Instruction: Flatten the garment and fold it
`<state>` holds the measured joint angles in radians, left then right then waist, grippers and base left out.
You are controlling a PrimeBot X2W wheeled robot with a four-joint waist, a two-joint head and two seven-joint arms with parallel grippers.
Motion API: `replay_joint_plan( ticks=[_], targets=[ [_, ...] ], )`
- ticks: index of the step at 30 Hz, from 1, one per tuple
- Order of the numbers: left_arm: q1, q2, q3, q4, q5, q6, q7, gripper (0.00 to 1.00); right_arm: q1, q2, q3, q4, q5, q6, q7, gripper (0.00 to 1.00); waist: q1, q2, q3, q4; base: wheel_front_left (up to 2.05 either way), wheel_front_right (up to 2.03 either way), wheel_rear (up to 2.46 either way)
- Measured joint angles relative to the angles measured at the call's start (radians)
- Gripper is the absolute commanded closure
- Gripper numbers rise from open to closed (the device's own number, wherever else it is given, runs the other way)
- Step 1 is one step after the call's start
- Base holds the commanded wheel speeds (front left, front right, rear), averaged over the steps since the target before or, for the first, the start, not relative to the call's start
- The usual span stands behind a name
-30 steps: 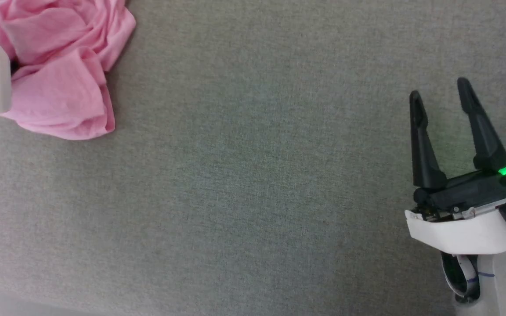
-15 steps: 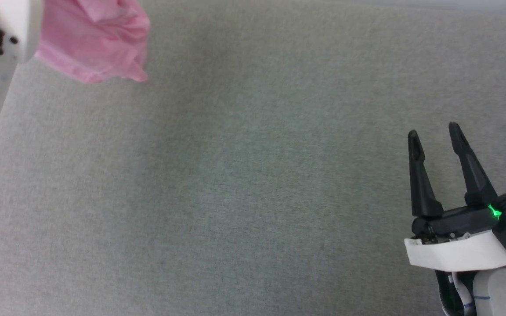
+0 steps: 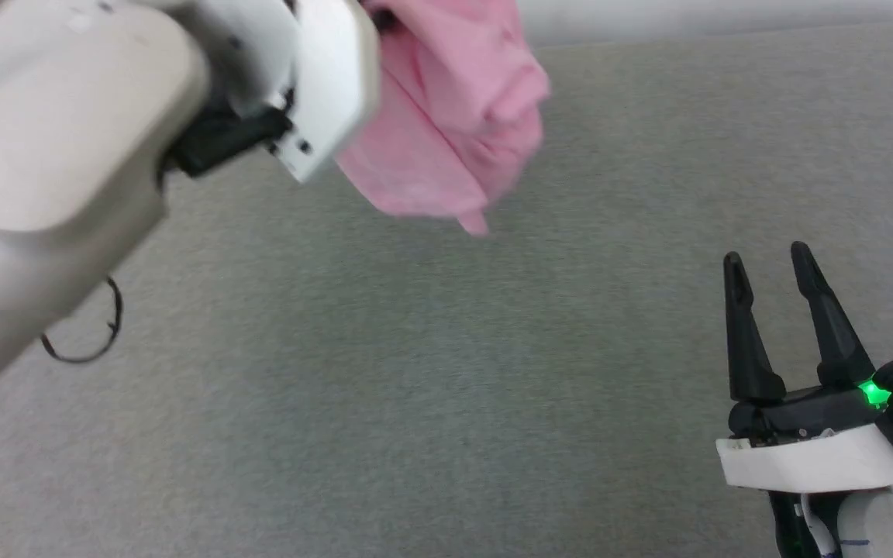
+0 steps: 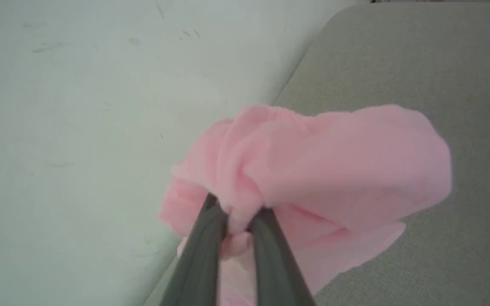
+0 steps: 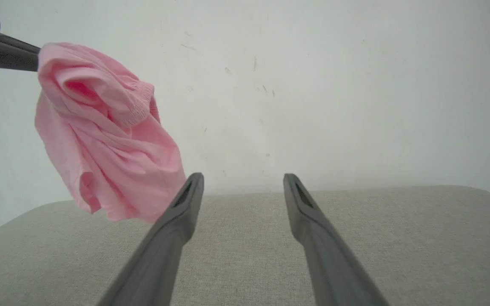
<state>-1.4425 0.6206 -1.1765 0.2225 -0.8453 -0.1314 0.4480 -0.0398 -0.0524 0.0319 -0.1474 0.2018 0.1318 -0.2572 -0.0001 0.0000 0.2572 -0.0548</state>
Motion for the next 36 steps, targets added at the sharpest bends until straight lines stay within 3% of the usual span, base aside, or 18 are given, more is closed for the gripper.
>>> replay_joint_plan(
  ticks=[5,12,18,21,22,23,29,32,36],
  targets=[
    [0.089,-0.06,-0.08,0.044,-0.034,0.0,-0.027,1.0,0.01,-0.001,-0.009,0.002,0.019,0.0,0.0,0.0,0.0,0.0,-0.012,-0.089,0.0,0.0,0.0],
    [0.373,-0.127,-0.099,0.088,-0.007,0.0,0.005,1.0,0.021,-0.001,-0.012,0.002,0.028,0.0,0.0,0.0,0.0001,0.0,-0.018,-0.18,0.0,0.0,0.0],
    [0.578,-0.189,-0.1,0.097,0.042,0.0,0.046,1.0,0.022,0.0,-0.009,0.015,0.025,0.0,0.0,0.0,0.0001,0.0,-0.016,-0.181,0.0,0.0,0.0],
    [0.603,-0.209,-0.097,0.11,0.079,0.0,0.005,1.0,0.022,-0.001,-0.011,0.02,0.014,0.0,0.0,0.0,0.0,0.0,-0.027,-0.167,0.0,0.0,0.0],
    [0.603,-0.214,-0.1,0.126,0.094,0.0,-0.039,0.55,0.022,0.0,-0.012,0.021,0.011,0.0,0.0,0.0,0.0001,0.0,-0.032,-0.162,0.0,0.0,0.0],
    [0.603,-0.219,-0.101,0.145,0.103,0.0,-0.089,0.0,0.024,0.0,-0.013,0.022,0.007,0.0,0.0,0.0,0.0001,0.0,-0.039,-0.157,0.0,0.0,0.0],
    [0.583,-0.267,-0.071,0.208,0.156,0.009,-0.405,0.0,0.074,-0.001,-0.034,0.027,-0.009,0.0,0.0,0.0,0.0,0.0,-0.093,-0.118,0.0,0.0,0.0],
    [0.573,-0.279,-0.025,0.202,0.174,0.053,-0.52,0.0,0.095,-0.001,-0.038,0.028,-0.018,0.0,0.0,0.0,0.0,0.0,-0.121,-0.091,0.0,0.0,0.0],
    [0.579,-0.256,0.027,0.162,0.196,0.146,-0.631,0.0,0.11,-0.001,-0.043,0.027,-0.02,0.0,0.0,0.0,-0.0001,0.0,-0.155,-0.052,0.0,0.0,0.0]
  ],
)
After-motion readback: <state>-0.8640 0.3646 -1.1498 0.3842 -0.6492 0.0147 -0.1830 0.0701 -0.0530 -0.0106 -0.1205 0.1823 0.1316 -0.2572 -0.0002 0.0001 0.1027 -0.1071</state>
